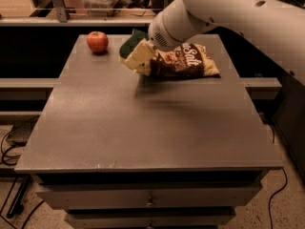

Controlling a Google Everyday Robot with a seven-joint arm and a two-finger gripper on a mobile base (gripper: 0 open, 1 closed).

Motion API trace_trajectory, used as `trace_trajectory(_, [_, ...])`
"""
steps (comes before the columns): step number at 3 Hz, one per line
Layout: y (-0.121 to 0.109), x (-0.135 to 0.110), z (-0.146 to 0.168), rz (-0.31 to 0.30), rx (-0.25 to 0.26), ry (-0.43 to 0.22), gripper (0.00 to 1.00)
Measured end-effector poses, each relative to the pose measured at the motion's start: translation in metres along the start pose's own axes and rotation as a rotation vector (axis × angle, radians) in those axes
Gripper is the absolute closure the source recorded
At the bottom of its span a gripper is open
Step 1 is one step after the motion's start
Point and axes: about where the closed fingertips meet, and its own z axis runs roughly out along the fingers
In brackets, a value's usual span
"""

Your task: Move sponge near apple

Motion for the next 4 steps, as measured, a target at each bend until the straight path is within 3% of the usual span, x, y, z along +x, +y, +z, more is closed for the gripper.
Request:
trace_trajectory(2, [-0.009,-0.025,0.025,0.077,0.053,-0.03,1.0])
trace_trajectory(4, [-0.014,-0.031,0.033,0.058,0.068,-0.006,1.0])
